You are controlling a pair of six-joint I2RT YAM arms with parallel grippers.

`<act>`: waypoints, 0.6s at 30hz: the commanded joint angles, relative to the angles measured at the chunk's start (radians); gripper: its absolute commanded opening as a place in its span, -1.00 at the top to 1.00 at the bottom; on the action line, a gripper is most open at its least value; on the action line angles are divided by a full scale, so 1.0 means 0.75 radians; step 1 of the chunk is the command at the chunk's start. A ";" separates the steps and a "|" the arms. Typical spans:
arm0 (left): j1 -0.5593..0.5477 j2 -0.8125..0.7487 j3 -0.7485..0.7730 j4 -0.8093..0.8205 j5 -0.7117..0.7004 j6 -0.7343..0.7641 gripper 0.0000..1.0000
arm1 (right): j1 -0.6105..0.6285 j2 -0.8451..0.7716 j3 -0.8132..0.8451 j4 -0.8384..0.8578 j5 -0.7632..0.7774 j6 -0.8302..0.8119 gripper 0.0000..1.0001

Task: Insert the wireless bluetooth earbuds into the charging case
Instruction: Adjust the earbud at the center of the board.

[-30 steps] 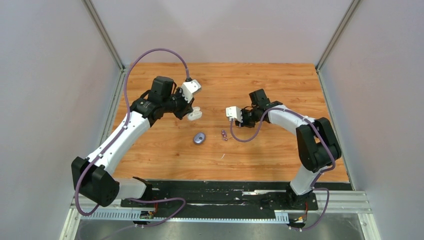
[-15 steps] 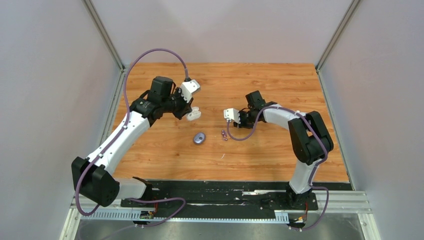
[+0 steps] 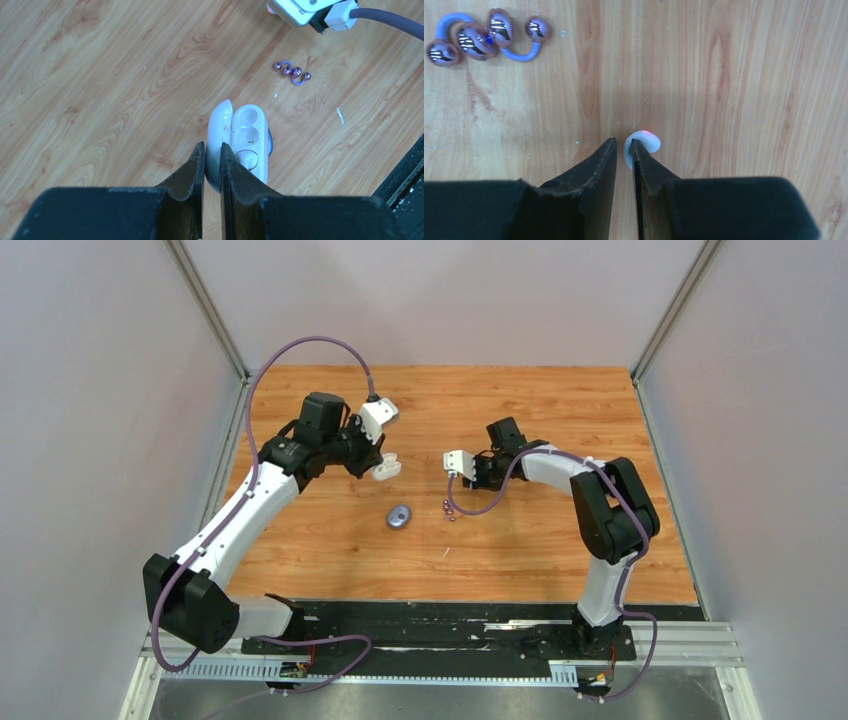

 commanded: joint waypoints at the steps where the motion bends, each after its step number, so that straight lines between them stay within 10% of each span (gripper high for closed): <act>1: 0.011 0.003 0.018 0.031 0.025 -0.021 1.00 | -0.006 0.046 0.027 0.122 0.124 0.034 0.54; 18: 0.017 0.010 0.020 0.042 0.040 -0.036 1.00 | -0.067 0.060 0.107 0.149 0.169 0.153 0.52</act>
